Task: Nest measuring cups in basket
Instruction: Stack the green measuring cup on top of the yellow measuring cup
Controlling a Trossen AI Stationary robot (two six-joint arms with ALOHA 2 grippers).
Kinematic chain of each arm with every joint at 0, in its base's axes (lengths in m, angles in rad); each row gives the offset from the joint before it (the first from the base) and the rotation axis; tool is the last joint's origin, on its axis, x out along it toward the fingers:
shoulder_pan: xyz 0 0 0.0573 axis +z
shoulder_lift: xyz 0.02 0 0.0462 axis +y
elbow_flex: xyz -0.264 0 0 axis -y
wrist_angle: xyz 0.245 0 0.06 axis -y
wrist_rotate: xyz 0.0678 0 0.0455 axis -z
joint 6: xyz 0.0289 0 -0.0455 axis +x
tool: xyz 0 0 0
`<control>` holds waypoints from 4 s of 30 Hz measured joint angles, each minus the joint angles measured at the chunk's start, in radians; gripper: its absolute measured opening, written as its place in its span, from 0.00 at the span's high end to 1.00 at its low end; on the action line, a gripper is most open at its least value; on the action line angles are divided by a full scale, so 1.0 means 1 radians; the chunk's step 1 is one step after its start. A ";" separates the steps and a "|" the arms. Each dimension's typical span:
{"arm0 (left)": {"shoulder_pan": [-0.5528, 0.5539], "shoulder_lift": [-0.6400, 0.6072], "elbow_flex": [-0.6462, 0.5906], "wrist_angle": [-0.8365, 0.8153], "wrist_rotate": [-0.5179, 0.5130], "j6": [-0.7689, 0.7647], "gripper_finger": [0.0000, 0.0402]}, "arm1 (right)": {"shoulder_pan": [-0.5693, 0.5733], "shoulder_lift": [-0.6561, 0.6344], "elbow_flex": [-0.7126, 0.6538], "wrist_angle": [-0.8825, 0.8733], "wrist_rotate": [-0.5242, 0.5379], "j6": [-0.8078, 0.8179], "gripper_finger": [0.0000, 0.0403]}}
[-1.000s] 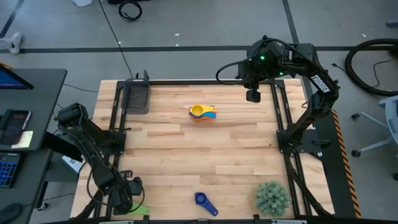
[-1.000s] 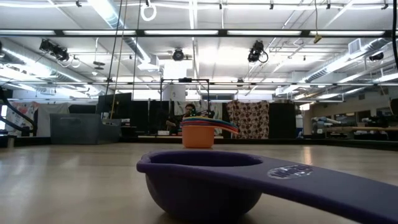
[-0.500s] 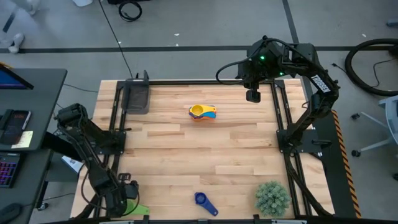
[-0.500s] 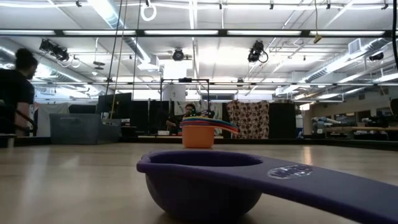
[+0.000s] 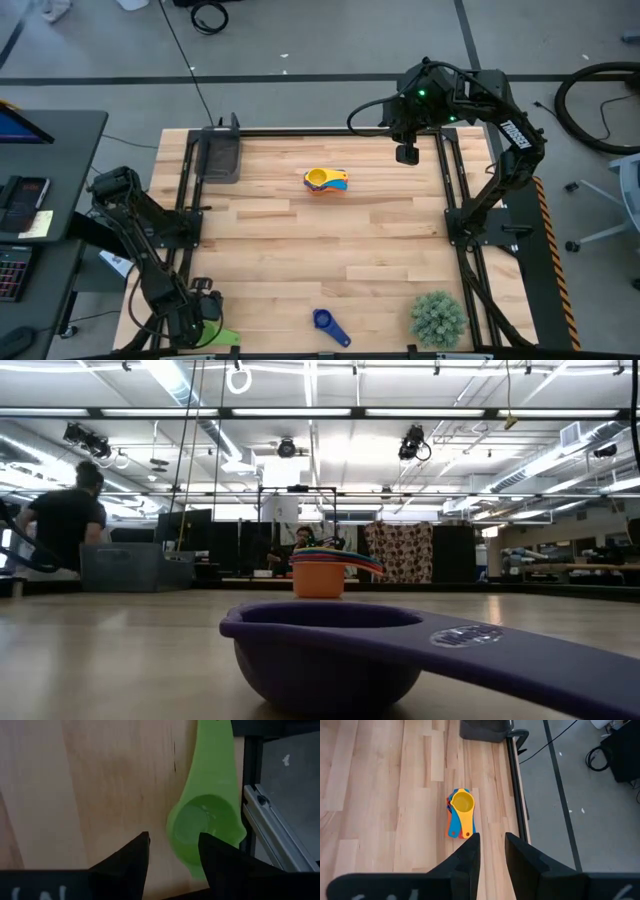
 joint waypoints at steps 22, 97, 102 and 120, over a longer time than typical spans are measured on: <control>0.024 0.158 0.003 0.070 0.036 -0.034 0.84 | 0.000 0.000 0.000 0.001 0.000 0.000 0.77; 1.654 0.681 1.044 -0.475 0.325 1.214 0.96 | -0.342 0.014 -0.042 0.136 0.026 -0.055 0.77; 1.644 0.719 1.044 -0.461 0.321 1.217 0.96 | -0.353 0.014 -0.042 0.136 0.026 -0.056 0.77; 1.629 0.742 1.044 -0.480 0.258 1.235 0.81 | -0.358 0.014 -0.042 0.135 0.026 -0.056 0.77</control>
